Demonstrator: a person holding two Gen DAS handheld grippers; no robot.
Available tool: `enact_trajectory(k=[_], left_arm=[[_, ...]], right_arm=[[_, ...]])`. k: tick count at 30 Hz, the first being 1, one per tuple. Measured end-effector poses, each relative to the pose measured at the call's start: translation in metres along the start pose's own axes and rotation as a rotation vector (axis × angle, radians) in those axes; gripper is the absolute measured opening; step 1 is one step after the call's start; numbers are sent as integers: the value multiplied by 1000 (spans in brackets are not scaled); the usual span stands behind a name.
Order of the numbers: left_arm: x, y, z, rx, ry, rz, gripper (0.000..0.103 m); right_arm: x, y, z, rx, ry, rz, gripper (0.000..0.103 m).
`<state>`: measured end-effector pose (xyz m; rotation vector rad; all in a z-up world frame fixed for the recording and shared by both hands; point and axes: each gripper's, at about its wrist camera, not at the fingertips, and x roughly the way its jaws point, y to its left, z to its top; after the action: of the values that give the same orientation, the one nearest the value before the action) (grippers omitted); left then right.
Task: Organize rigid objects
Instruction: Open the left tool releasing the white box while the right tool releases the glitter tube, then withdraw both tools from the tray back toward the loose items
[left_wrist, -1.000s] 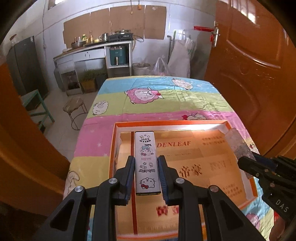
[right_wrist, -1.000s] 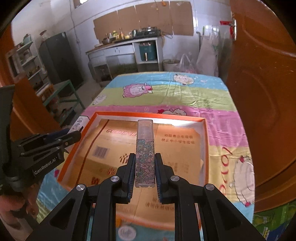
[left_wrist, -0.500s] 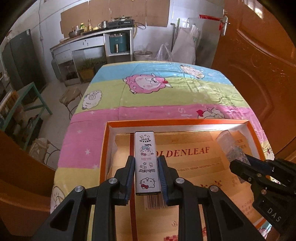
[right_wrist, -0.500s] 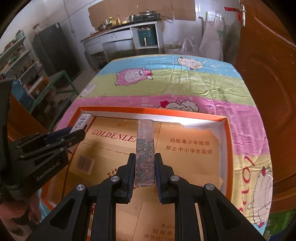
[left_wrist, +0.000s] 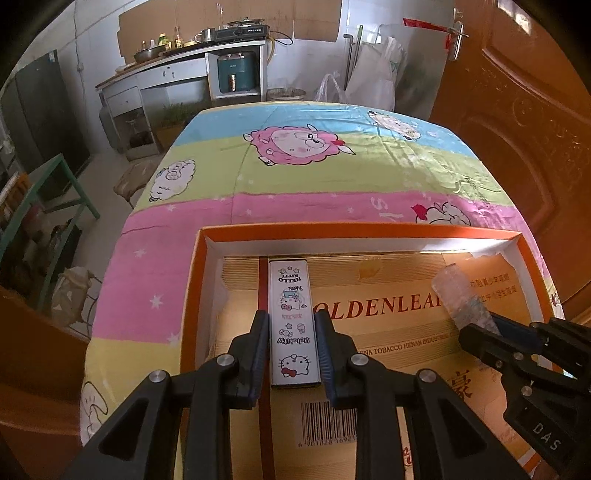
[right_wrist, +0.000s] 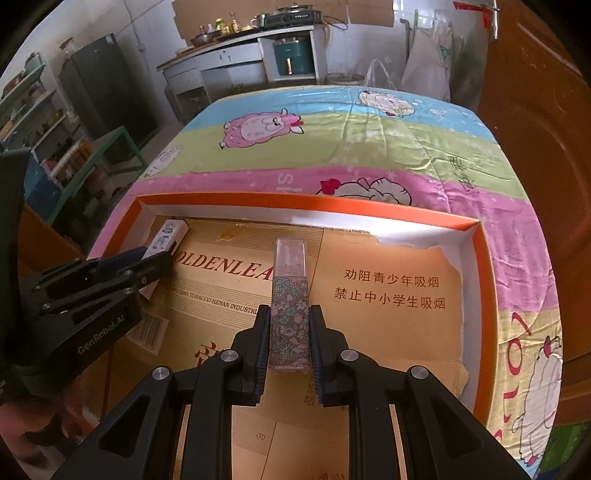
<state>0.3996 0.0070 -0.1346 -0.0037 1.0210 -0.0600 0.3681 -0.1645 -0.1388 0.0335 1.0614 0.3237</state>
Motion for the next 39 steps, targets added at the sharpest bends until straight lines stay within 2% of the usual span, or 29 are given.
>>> enact_trajectory(k=[3,5,7,9,12,13,15,16,23,27,31,39], left_arm=[[2,2,-1,-2,3,-14,26],[2,3,-2,-1,-3,-26,27],[1,4,-2,-1,2,-42,28],[-4,6,-2,-13,-4,-46,35],[-26,6,-5,-13,-78,-40,45],[-34,6,-7,-14,-101,-51,48],[-50,7,-10,-15,-129,-75,60],[-57,7,-13,-13,-139,-86,62],[-107,18,-37,-66,-201,-188,62],[-140,22,-60,-114,-269,-256,62],[-172,17,-82,-92,-327,-248,62],[-221,6,-127,-19,-375,-241,62]], right_arm=[[1,1,-2,-9,-3,-14,24],[1,2,-1,-10,-5,-16,32],[-1,2,-2,-11,-8,-17,46],[-6,3,-4,-14,-18,-25,47],[-17,3,-8,-18,-40,-45,47],[-23,3,-11,-14,-52,-49,47],[-32,1,-14,-4,-66,-51,47],[-36,0,-16,0,-71,-50,47],[-82,3,-45,22,-142,-41,48],[-118,13,-70,21,-201,-22,48],[-155,28,-97,3,-270,-27,48],[-220,53,-153,-16,-368,-36,48]])
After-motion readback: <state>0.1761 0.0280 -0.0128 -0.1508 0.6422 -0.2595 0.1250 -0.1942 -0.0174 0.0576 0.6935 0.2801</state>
